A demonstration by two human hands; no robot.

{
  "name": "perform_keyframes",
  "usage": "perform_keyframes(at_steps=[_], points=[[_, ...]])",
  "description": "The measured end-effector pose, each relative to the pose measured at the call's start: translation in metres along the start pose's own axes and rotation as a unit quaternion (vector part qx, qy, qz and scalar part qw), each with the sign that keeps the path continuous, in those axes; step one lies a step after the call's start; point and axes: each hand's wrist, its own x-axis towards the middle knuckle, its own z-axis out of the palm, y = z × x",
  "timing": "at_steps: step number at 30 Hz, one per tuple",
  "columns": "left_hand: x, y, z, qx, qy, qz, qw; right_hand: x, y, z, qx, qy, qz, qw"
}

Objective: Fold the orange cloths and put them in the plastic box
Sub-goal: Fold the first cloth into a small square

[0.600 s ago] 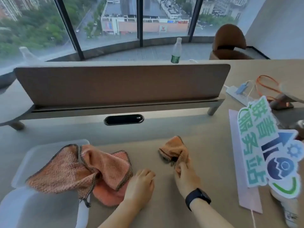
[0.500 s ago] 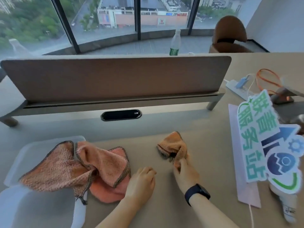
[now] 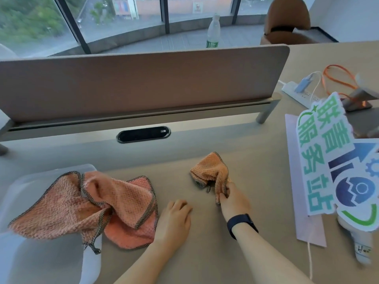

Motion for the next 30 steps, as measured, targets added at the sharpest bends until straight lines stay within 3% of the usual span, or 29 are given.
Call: perform_keyframes(at_steps=[6,8,10,14,18,22,25,30], points=[[0.012,0.018,-0.015,-0.095,0.028,-0.029,0.995,-0.019,0.008,-0.012,-0.005,0.091,-0.128,0.988],[0.024,0.03,-0.029,-0.114,0.073,-0.005,0.991,-0.028,0.004,-0.019,0.046,0.109,-0.188,0.975],[0.04,0.045,-0.046,-0.126,0.082,0.05,0.987,-0.037,-0.003,-0.028,0.116,0.076,-0.241,0.961],[0.067,0.068,-0.077,-0.09,-0.031,0.14,0.985,-0.051,-0.024,-0.052,0.232,-0.019,-0.288,0.929],[0.065,0.068,-0.095,-0.076,-0.178,0.16,0.968,-0.056,-0.038,-0.073,0.295,-0.018,-0.288,0.911],[0.04,0.077,-0.103,-0.23,-0.217,0.105,0.943,-0.059,-0.049,-0.091,0.3,-0.074,-0.305,0.901],[0.034,0.079,-0.103,-0.391,-0.231,0.035,0.89,-0.06,-0.057,-0.1,0.304,-0.118,-0.295,0.898],[0.029,0.075,-0.115,-0.471,-0.26,-0.008,0.843,-0.061,-0.063,-0.11,0.299,-0.134,-0.288,0.9]])
